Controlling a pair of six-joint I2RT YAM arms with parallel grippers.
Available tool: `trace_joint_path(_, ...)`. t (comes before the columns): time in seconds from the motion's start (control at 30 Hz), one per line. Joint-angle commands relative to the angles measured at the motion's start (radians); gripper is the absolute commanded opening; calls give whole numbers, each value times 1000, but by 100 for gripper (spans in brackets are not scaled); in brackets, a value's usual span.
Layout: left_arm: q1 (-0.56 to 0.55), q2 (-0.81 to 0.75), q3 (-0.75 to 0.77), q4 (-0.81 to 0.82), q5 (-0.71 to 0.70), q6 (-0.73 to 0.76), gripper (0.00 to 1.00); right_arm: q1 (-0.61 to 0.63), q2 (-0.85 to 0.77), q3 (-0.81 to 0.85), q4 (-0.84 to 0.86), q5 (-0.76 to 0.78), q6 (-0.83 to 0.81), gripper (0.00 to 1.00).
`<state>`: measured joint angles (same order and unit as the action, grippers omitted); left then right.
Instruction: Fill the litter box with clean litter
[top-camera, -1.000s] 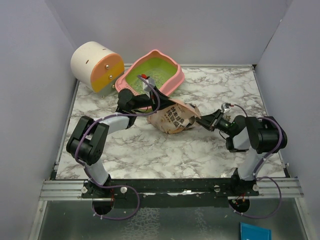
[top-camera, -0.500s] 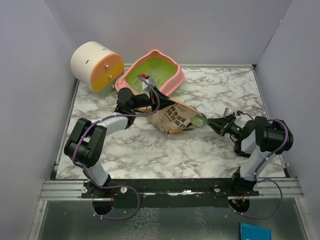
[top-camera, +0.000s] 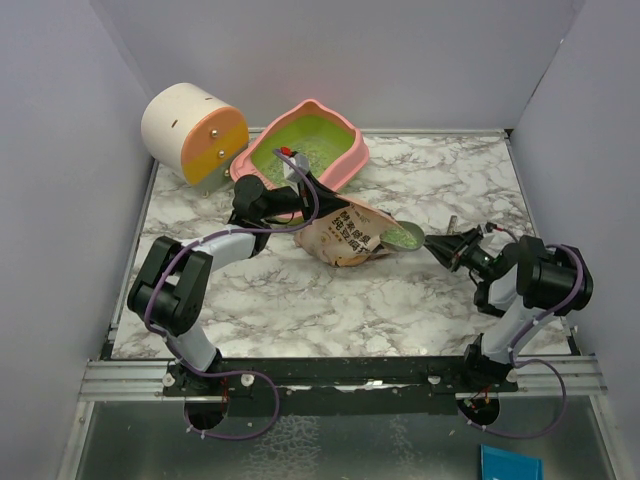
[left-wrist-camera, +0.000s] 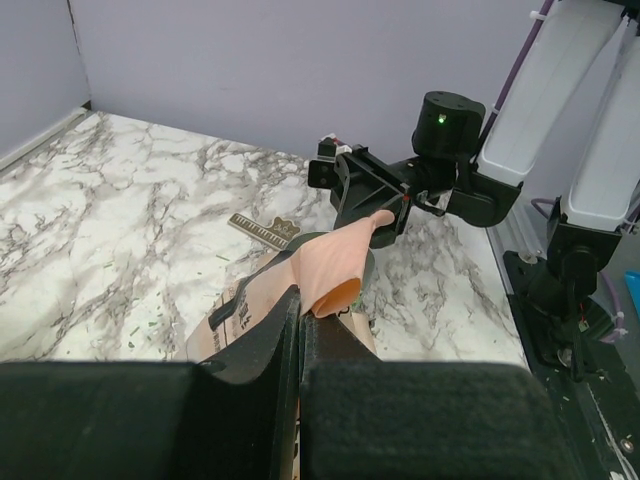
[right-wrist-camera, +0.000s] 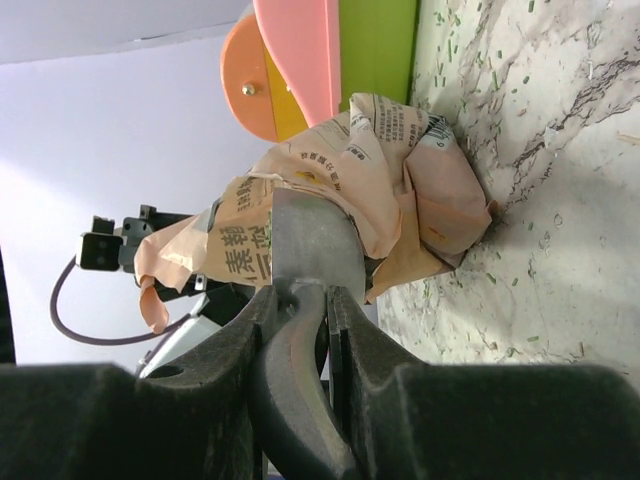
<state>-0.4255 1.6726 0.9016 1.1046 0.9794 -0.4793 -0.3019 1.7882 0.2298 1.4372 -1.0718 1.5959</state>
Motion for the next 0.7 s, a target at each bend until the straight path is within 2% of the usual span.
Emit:
trace_joint_path(0.0,-1,-37,-2,-2,-11,-2,0,-31,-33,-18,335,-15,29,1)
trace_joint_path(0.1,-1,-39,3,-2,-17,-18,1,-49,-45,-37,335,-1,29,1)
trace_joint_path(0.33,-1,-39,12,-2,-34,-45,16,-132,-115,-76,334,-8,45,1)
trace_joint_path(0.67,3,-67,4,-4,-81,-54,55,-222,-166,-107,334,-54,63,1)
